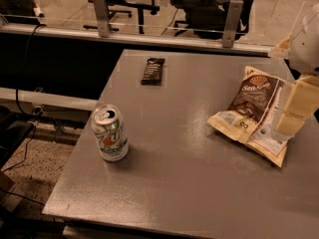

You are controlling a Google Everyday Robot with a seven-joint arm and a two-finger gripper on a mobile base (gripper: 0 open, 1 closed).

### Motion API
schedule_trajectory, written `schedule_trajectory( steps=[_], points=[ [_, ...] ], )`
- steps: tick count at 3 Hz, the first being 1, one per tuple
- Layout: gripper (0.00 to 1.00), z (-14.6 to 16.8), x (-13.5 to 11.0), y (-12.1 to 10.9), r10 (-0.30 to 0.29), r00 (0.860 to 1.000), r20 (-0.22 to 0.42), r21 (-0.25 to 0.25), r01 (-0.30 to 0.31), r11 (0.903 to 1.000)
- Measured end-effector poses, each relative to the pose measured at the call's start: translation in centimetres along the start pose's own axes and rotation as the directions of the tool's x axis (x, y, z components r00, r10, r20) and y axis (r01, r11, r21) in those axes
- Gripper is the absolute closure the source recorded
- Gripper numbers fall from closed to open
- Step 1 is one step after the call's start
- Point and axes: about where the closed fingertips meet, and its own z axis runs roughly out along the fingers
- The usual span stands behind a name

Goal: Knock 7up can over

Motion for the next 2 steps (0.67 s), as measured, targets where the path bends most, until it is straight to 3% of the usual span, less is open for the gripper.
schedule_trajectory(
  steps=[1, 2],
  points=[
    [0.0, -0.1, 0.0, 0.0, 0.0, 1.0, 0.002, 0.002, 0.0, 1.0],
    [0.0, 0.1, -1.3, -0.2, -0.013, 0.999, 0.052, -0.005, 0.013, 0.9999]
  ],
)
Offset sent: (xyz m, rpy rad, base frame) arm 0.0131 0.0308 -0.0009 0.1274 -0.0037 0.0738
